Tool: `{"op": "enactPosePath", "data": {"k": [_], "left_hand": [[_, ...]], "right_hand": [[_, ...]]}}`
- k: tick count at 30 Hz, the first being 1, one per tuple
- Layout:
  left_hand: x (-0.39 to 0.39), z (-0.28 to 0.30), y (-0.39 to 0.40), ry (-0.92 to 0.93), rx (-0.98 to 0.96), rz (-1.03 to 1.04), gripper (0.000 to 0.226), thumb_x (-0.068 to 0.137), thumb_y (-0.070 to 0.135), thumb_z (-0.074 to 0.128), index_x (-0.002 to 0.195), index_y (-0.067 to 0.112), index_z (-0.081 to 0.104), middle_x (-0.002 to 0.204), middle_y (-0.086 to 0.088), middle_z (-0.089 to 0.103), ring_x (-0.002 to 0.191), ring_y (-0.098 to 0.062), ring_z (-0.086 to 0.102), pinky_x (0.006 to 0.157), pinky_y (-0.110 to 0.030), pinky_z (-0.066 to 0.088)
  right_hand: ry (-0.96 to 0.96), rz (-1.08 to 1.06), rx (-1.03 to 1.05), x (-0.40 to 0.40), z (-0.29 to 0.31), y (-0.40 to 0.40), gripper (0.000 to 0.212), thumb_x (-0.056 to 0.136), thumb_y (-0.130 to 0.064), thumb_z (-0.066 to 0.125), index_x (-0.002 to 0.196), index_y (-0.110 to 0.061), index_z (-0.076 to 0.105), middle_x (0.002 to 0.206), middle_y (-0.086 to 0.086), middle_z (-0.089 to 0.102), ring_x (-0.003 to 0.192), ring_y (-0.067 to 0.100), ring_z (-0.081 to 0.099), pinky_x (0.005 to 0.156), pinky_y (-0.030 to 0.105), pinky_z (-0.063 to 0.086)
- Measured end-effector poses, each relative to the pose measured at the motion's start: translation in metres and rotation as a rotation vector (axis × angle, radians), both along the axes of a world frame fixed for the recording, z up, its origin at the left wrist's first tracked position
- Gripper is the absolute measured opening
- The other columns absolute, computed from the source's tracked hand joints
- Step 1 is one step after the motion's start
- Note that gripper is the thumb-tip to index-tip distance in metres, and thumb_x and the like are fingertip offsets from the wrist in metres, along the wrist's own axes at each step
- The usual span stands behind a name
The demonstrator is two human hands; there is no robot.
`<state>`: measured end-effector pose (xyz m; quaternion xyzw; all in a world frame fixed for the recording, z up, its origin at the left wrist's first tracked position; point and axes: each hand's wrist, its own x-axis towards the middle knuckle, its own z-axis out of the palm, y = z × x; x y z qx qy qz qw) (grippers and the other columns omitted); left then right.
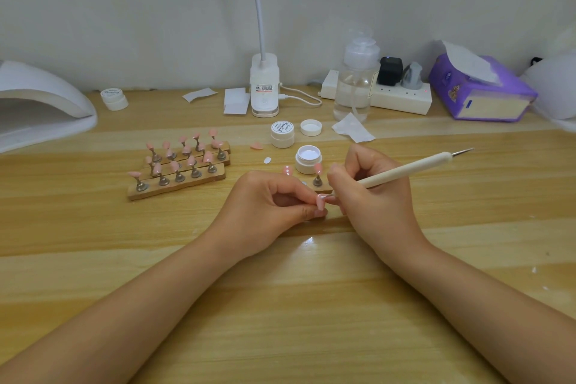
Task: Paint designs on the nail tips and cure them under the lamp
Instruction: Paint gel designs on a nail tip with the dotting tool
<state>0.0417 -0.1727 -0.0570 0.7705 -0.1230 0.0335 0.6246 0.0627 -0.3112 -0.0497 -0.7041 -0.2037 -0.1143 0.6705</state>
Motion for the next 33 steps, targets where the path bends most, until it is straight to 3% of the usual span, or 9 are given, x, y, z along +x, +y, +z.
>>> {"op": "enactPosePath", "data": {"k": [7,10,14,20,25,33], "left_hand": [[0.0000,-0.0001,0.0004,-0.011,-0.004,-0.004,0.018,0.068,-0.009,0.071,0.072,0.008,0.071,0.070,0.007,0.072,0.071,-0.004,0.068,0.068,-0.012,0.051],[-0.0002,0.0002,0.0002,-0.016,-0.004,-0.002,0.020,0.068,-0.009,0.071,0.071,0.011,0.071,0.071,0.007,0.072,0.073,-0.005,0.068,0.069,-0.013,0.051],[-0.0001,0.0006,0.0001,-0.013,-0.009,-0.005,0.020,0.067,-0.009,0.072,0.071,0.011,0.071,0.073,0.007,0.072,0.075,-0.006,0.069,0.070,-0.013,0.051],[0.0000,0.0016,0.0001,-0.008,-0.011,-0.001,0.017,0.068,-0.006,0.072,0.072,0.010,0.072,0.078,0.004,0.073,0.078,-0.009,0.069,0.074,-0.016,0.053],[0.0000,0.0011,-0.0001,0.000,-0.005,0.009,0.018,0.068,-0.006,0.072,0.071,0.012,0.072,0.079,0.004,0.073,0.079,-0.010,0.069,0.076,-0.018,0.053],[-0.0006,0.0025,-0.0004,-0.006,-0.009,-0.003,0.017,0.068,-0.005,0.072,0.071,0.011,0.072,0.074,0.010,0.072,0.077,-0.004,0.068,0.074,-0.013,0.051]], "right_hand": [[0.033,0.006,0.041,0.0000,0.0009,0.0007,0.042,0.080,0.011,0.053,0.053,-0.011,0.031,0.041,-0.010,0.033,0.035,-0.003,0.048,0.045,0.042,0.046],[0.061,0.011,0.078,0.0016,0.0000,0.0005,0.041,0.080,0.013,0.051,0.053,-0.006,0.027,0.044,0.000,0.031,0.032,0.000,0.046,0.042,0.029,0.049],[0.070,0.023,0.124,0.0027,-0.0008,0.0007,0.032,0.072,-0.002,0.054,0.051,-0.008,0.031,0.042,-0.002,0.032,0.033,0.001,0.039,0.041,0.018,0.046],[0.086,0.027,0.142,0.0052,-0.0028,-0.0007,0.041,0.082,0.006,0.055,0.052,-0.010,0.033,0.039,-0.009,0.036,0.034,0.001,0.042,0.043,0.022,0.050],[0.084,0.051,0.163,0.0035,-0.0015,0.0003,0.040,0.086,0.003,0.055,0.054,-0.010,0.034,0.037,-0.009,0.040,0.032,0.001,0.047,0.043,0.016,0.046],[0.079,0.059,0.159,0.0030,-0.0014,-0.0009,0.039,0.087,-0.004,0.057,0.054,-0.009,0.036,0.039,-0.004,0.042,0.033,0.001,0.048,0.045,0.021,0.047]]}}
